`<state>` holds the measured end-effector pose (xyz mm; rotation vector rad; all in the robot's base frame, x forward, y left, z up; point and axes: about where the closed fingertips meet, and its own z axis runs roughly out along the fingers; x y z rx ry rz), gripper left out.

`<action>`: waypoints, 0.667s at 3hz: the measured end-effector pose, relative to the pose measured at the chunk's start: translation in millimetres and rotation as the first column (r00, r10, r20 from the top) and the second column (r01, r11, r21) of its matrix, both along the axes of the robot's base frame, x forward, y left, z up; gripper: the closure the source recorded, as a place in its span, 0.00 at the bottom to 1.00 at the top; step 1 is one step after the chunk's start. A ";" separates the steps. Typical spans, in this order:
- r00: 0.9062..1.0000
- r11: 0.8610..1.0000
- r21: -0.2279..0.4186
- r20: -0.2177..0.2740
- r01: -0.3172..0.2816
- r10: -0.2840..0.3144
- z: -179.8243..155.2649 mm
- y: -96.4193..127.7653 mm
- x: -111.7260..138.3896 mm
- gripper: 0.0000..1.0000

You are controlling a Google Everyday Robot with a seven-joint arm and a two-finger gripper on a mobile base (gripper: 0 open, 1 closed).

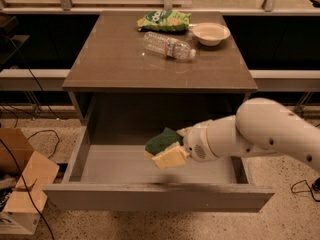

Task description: Place sponge into top drawer

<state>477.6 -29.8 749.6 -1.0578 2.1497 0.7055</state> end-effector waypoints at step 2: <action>0.992 0.994 -0.001 -0.063 0.110 -0.110 -70.1 -20.6 19.6 0.61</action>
Offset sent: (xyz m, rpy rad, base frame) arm 0.0395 -0.0342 -0.1066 -0.0157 0.0875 -0.1642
